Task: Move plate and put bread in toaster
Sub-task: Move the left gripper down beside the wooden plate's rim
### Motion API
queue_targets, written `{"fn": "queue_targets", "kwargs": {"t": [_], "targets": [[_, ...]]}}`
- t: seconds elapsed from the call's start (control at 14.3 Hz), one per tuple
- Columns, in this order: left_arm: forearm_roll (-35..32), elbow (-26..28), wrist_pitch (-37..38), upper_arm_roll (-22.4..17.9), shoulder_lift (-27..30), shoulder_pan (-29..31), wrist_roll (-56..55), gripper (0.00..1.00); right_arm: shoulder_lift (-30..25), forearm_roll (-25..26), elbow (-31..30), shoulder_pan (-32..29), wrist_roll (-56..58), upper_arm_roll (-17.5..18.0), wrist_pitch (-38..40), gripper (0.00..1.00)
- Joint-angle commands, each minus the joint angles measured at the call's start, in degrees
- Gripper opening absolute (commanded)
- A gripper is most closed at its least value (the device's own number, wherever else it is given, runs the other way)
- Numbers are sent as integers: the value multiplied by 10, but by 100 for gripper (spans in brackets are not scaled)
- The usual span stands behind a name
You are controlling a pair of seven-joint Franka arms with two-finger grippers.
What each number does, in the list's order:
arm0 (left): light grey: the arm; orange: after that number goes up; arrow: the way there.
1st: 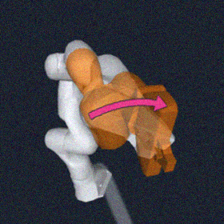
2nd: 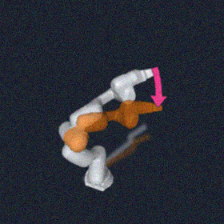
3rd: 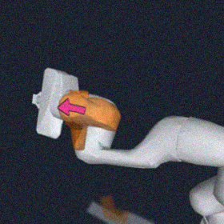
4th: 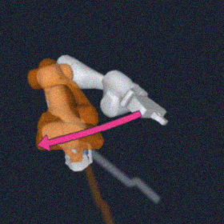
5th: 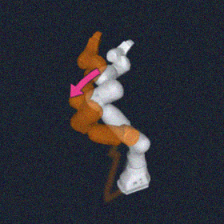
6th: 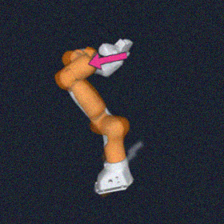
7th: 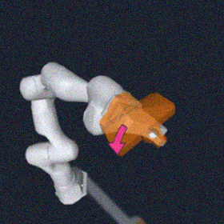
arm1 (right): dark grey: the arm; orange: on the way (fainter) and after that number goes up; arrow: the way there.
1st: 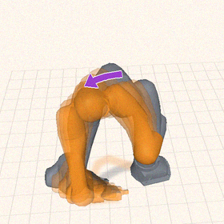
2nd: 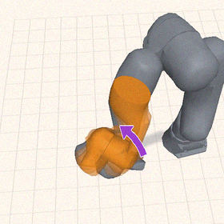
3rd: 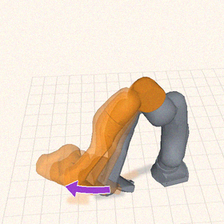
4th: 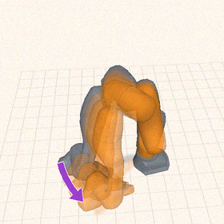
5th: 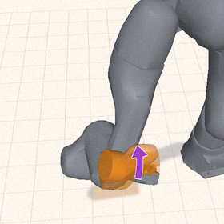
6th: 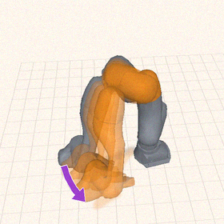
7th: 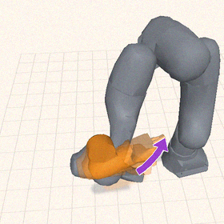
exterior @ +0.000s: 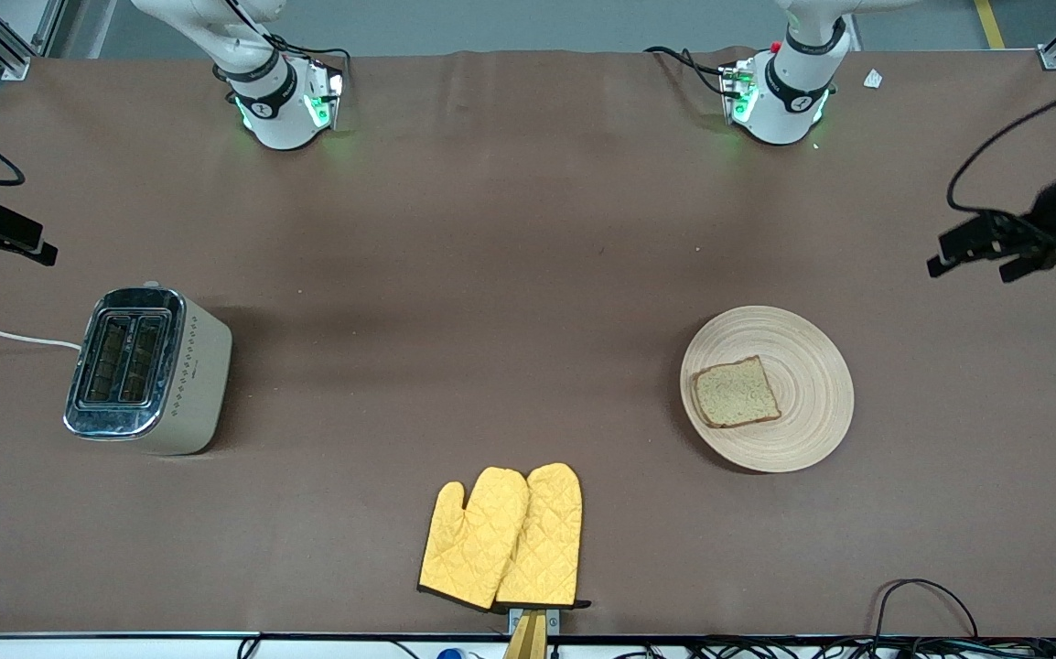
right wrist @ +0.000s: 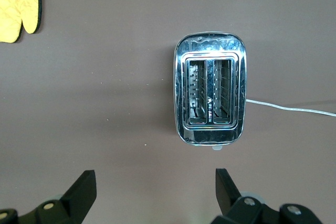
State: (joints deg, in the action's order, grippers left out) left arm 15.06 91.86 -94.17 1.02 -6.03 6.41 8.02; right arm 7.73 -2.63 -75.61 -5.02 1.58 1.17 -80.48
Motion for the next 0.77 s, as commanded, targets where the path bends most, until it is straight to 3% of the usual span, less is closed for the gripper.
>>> {"fn": "queue_targets", "kwargs": {"t": [0.0, 0.42, 0.7], "targets": [[107, -22, 10, 2, -119, 69, 94, 100, -4, -4, -4, -1, 3, 1, 1, 100], [257, -81, 8, 2, -373, 123, 303, 100, -4, -5, -4, -1, 3, 1, 1, 100], [283, -91, -10, 2, -434, 122, 353, 100, -4, -5, -4, -2, 3, 1, 1, 100]]}}
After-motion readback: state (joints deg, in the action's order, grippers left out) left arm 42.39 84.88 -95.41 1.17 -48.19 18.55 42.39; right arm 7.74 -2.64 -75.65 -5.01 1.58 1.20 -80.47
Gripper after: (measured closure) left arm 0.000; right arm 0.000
